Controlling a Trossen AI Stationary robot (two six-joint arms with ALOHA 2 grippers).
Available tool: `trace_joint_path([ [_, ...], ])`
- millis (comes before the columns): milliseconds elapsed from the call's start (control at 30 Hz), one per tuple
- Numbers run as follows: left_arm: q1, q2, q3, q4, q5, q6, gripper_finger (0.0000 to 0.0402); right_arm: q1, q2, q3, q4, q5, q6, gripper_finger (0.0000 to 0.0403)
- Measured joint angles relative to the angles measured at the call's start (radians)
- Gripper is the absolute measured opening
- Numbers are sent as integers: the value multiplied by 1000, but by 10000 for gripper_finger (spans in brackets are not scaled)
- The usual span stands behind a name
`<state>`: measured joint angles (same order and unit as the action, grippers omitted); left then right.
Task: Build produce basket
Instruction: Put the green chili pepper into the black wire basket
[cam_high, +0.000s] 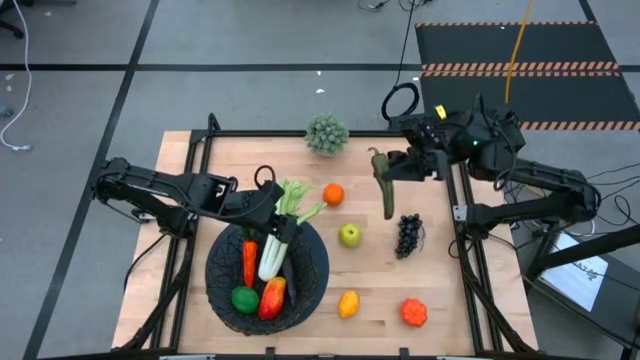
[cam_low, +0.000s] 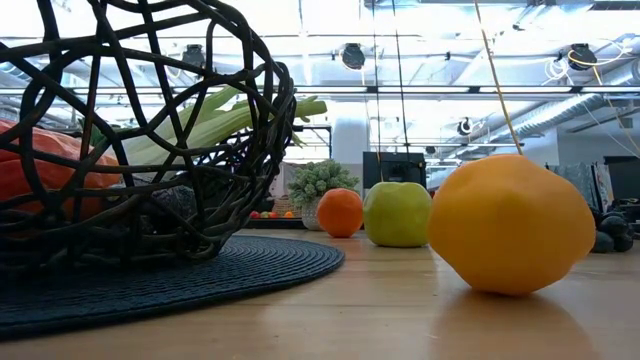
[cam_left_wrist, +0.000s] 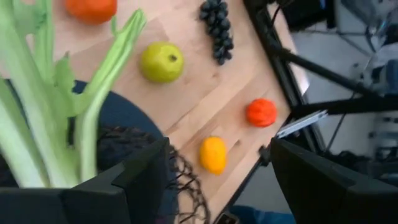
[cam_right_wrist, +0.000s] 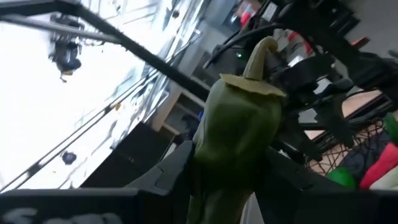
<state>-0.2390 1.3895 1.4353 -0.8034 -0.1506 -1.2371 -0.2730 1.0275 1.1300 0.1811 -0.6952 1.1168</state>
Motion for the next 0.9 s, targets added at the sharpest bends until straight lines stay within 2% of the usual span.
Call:
trace_joint_path([
  [167, -2, 1, 0, 5, -23, -52, 273, -48, -1, 27, 4, -110, -16, 134],
  [400, -2, 1, 0, 4, -64, -85, 273, -87, -5, 30, 3, -177, -54, 134],
  [600, -2, 1, 0, 5, -79, -109, 273, -95, -5, 30, 2, -186, -73, 134],
  [900, -3, 1, 0, 66, -80, -112, 273, -95, -8, 30, 2, -173, -204, 134],
])
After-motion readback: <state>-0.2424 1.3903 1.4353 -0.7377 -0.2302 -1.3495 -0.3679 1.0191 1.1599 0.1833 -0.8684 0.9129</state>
